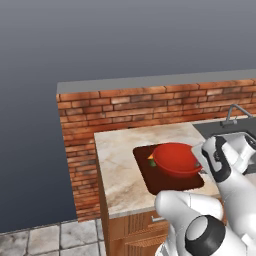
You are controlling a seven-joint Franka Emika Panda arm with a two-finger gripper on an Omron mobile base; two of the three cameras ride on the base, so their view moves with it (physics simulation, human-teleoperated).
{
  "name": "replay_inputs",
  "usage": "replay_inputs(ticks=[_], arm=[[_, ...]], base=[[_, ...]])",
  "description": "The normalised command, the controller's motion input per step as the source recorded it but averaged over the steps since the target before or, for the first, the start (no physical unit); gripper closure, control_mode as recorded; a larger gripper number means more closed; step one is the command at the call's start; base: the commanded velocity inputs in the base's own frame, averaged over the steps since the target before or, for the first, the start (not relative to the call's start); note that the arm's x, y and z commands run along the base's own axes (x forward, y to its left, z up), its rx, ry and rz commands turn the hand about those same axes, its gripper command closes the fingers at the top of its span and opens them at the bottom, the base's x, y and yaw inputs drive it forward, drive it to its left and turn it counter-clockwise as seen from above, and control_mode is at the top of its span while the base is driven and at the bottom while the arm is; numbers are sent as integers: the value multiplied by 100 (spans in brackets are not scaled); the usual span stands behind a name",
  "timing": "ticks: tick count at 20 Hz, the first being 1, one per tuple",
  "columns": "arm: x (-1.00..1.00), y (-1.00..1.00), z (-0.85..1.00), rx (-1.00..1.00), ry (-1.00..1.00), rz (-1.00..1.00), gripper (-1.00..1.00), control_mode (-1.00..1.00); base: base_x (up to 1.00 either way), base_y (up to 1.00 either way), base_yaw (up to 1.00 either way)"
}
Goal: Place the two vegetables and bowl onto the tray for setting up a vegetable dip station.
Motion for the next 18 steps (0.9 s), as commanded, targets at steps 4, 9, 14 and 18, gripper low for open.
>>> replay_inputs(ticks=[4, 9, 14, 18], arm=[[-13, 1, 3, 0, -1, 5, 100, -100], [0, 9, -8, 0, -3, 7, 100, -100], [0, 17, -32, 0, 0, 6, 100, -100], [0, 4, -34, 0, 0, 5, 100, -100]], base=[[0, 0, 0], [0, 0, 0], [0, 0, 0], [0, 0, 0]])
